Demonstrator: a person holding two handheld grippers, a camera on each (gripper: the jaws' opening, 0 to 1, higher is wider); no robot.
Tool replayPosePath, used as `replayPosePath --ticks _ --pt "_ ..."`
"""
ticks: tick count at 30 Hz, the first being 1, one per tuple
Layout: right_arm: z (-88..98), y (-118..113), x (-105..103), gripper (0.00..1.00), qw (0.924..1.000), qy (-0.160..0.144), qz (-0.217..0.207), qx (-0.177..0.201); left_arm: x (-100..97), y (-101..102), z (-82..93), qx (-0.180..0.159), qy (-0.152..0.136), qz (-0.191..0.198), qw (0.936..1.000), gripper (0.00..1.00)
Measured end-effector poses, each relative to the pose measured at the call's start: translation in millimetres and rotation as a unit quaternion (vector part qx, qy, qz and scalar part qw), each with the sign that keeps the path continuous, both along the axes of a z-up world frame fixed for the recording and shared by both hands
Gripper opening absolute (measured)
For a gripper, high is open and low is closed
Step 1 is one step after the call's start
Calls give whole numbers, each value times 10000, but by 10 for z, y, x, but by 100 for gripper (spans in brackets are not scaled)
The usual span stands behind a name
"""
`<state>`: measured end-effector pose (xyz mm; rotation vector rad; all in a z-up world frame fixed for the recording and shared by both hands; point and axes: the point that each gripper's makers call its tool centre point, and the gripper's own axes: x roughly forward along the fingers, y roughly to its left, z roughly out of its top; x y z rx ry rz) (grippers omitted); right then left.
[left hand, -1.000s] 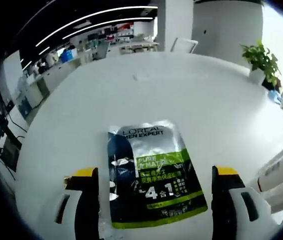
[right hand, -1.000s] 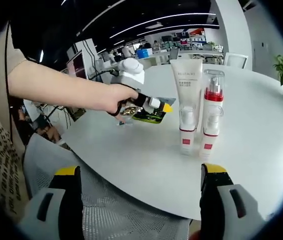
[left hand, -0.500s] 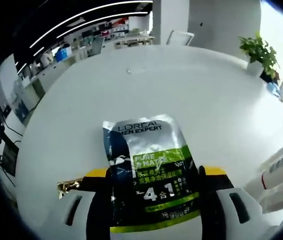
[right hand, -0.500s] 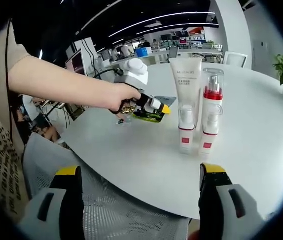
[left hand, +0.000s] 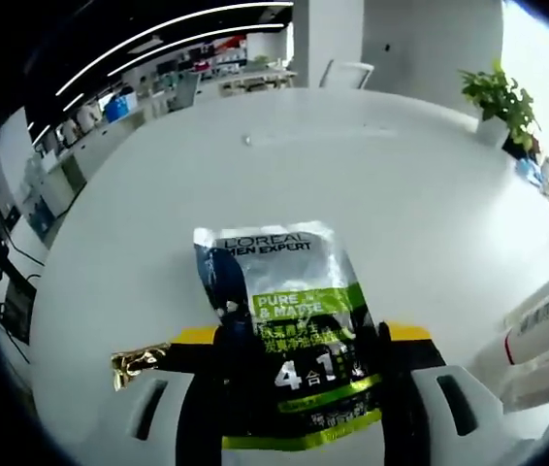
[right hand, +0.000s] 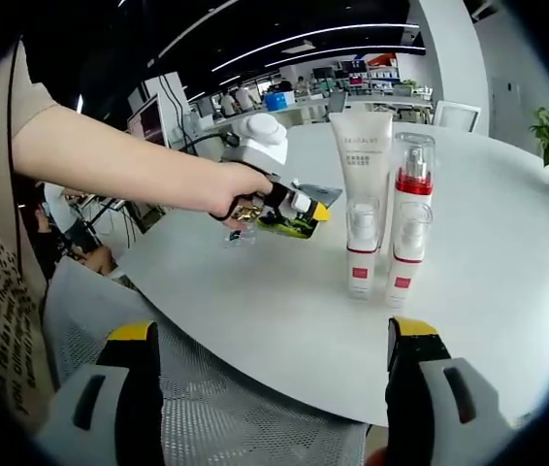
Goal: Arrange the skincare products in the storage area until every visible bottle or jar stands upright without overlapping.
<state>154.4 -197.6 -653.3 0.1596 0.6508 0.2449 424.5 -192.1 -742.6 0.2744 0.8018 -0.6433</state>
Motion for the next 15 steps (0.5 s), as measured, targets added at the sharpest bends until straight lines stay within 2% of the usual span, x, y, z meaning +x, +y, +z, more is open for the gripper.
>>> replayPosePath --ticks 1,5,7,12,15 --pt "0 -1 0 98 10000 1 -2 -3 -15 -7 10 2 -10 -53 10000 43" --pt "-1 0 0 98 10000 2 2 -13 -25 -24 -26 -98 123 -26 9999 32" --pt "0 -1 1 98 10000 -1 3 -21 -8 -3 -20 -150 158 5 9998 18" --pt "8 -3 5 98 10000 -23 -5 -18 -42 28 -30 -160 183 -77 9997 14" --pt "16 3 8 98 10000 -49 11 -13 -72 86 19 -338 226 47 9992 14"
